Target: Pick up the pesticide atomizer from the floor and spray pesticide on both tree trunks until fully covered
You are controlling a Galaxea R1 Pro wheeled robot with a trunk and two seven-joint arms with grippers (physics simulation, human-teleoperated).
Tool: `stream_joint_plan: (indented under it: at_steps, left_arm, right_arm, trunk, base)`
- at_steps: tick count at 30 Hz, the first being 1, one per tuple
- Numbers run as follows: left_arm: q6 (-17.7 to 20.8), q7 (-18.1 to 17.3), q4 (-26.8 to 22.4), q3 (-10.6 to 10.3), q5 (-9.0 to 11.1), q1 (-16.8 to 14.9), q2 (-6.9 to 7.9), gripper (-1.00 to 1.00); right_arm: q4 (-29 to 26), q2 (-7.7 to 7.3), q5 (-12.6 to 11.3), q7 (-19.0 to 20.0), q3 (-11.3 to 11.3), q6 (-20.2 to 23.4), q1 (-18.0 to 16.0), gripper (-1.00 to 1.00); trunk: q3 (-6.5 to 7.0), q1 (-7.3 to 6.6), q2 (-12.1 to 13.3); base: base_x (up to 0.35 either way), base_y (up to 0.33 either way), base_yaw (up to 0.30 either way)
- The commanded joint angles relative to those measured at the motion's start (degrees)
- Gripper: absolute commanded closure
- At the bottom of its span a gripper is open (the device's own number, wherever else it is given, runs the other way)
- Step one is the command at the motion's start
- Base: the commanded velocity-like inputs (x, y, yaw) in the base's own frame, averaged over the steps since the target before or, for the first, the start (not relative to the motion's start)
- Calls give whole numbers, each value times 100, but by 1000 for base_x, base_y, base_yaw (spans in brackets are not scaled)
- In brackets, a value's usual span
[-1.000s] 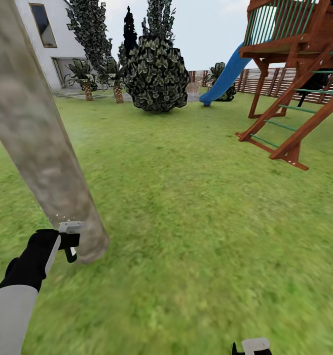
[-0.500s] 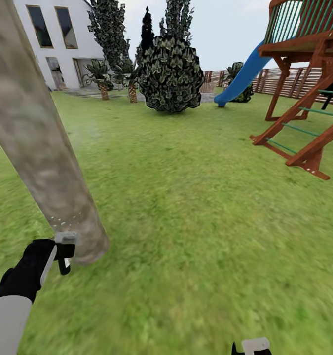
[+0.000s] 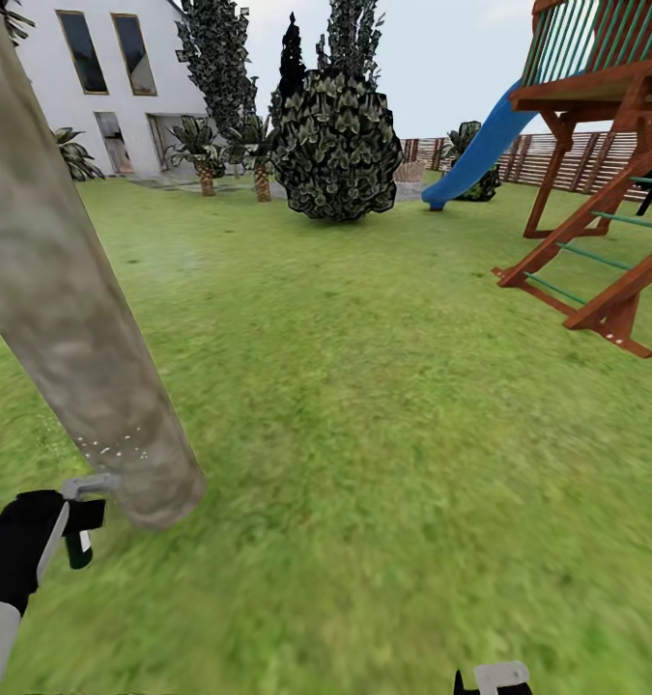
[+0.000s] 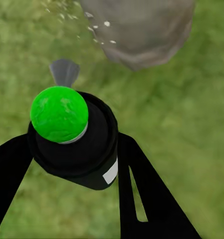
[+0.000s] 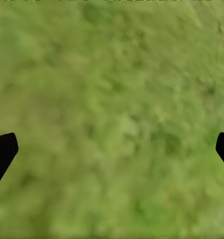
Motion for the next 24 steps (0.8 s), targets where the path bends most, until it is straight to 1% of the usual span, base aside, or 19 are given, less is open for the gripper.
stream_joint_plan:
  at_steps: [1, 3, 4, 5, 6, 7, 8, 9, 14, 16, 18, 23, 24]
  left_arm:
    - [22, -56, -5, 4, -50, -3, 3, 100]
    - [14, -56, -4, -16, -44, 0, -21, 100]
    - [-60, -56, 38, -28, -11, 49, -65, 100]
    - [-299, -55, 126, -33, 1, 86, -120, 100]
    - [-675, -51, 288, -37, -10, 107, -202, 100]
    - [-952, -49, 496, -38, -18, 118, -274, 100]
    - [-1137, -50, 728, -36, -21, 120, -318, 100]
    - [-1239, -53, 851, -37, -22, 124, -336, 100]
    - [-1317, -113, 927, -54, -28, 130, -340, 100]
    - [-1315, -67, 949, -30, -41, 134, -298, 100]
    - [-1337, -58, 1131, -6, -39, 138, -276, 100]
    - [-1415, -55, 1262, -10, -52, 139, -266, 100]
    - [-1423, -56, 1267, -17, -46, 139, -277, 100]
  right_arm:
    - [1, 2, 61, -24, -44, -11, -3, -100]
    - [2, 2, 61, -24, -46, -11, -3, -100]
    - [3, 3, 61, -24, -46, -11, -3, -100]
    - [2, 3, 61, -24, -46, -11, -3, -100]
    - [3, 3, 61, -24, -46, -11, -3, -100]
    - [3, 3, 61, -24, -46, -11, -3, -100]
    - [5, 3, 61, -24, -46, -11, -3, -100]
    - [2, 3, 61, -24, -46, -11, -3, -100]
    - [0, -6, 69, -24, -37, -11, -3, -100]
    - [0, -6, 70, -24, -37, -11, -3, -100]
    - [0, -6, 70, -24, -43, -11, -3, -100]
    - [0, -2, 61, -24, -50, -11, -3, -100]
    - [0, 1, 60, -24, -47, -11, -3, -100]
  trunk:
    - [-5, -1, -2]
    - [-5, -1, -2]
    - [-5, -1, -2]
    - [-5, -1, -2]
    - [-5, -1, -2]
    - [-5, -1, -2]
    - [-5, -1, -2]
    - [-5, -1, -2]
    - [-5, -1, -2]
    - [-5, -1, -2]
    - [-5, -1, -2]
    - [-5, -1, -2]
    - [-5, -1, -2]
  base:
    - [0, 0, 179]
    - [0, 0, 247]
    - [0, 0, 271]
    - [0, 0, 273]
    - [0, 0, 248]
    - [0, 0, 149]
    - [0, 0, 61]
    - [0, 0, 25]
    - [29, -4, 3]
    - [240, -75, 0]
    - [305, -45, 0]
    - [330, -4, 5]
    - [107, 0, 200]
